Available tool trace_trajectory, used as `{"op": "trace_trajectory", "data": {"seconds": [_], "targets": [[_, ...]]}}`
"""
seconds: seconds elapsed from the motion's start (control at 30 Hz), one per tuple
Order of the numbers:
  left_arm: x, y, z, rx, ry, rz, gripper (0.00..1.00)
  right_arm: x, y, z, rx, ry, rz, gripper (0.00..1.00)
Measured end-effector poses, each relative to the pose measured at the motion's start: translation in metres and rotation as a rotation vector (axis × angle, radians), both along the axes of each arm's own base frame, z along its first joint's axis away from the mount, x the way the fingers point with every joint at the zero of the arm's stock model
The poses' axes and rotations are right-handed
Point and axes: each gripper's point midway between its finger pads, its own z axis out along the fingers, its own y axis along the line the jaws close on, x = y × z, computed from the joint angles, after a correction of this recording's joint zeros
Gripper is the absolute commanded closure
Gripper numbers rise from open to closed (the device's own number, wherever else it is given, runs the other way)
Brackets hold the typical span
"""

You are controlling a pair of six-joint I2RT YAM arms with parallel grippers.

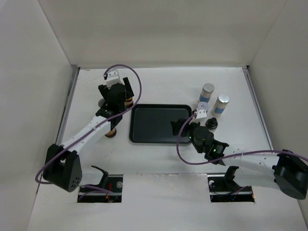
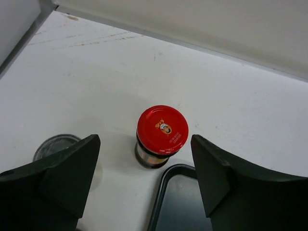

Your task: Organize the condiment bottles

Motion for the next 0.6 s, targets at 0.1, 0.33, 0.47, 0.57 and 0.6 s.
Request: {"op": "trace_trajectory", "data": {"seconds": [0.1,0.33,0.47,0.57,0.6], "targets": [[0.016,0.0,-0.011,0.013,0.04,0.001,0.11,0.0,0.002,-0.003,-0.004,0.006,0.009,0.08],[0.043,-0.013,-0.044,0.027,0.137,-0.049,0.1,0.0,0.005,-0.009,-0.016,0.017,0.019,0.05],[0.054,-0.02,-0.065,0.041,0.188,-0.063,0.1,0.0,0.005,-0.009,-0.015,0.016,0.018,0.03],[0.059,-0.023,-0.081,0.055,0.224,-0.063,0.12,0.003,0.002,-0.008,-0.01,0.014,0.01,0.01],[0.06,-0.024,-0.087,0.061,0.235,-0.061,0.13,0.004,0.001,-0.007,-0.006,0.012,0.005,0.0]]}}
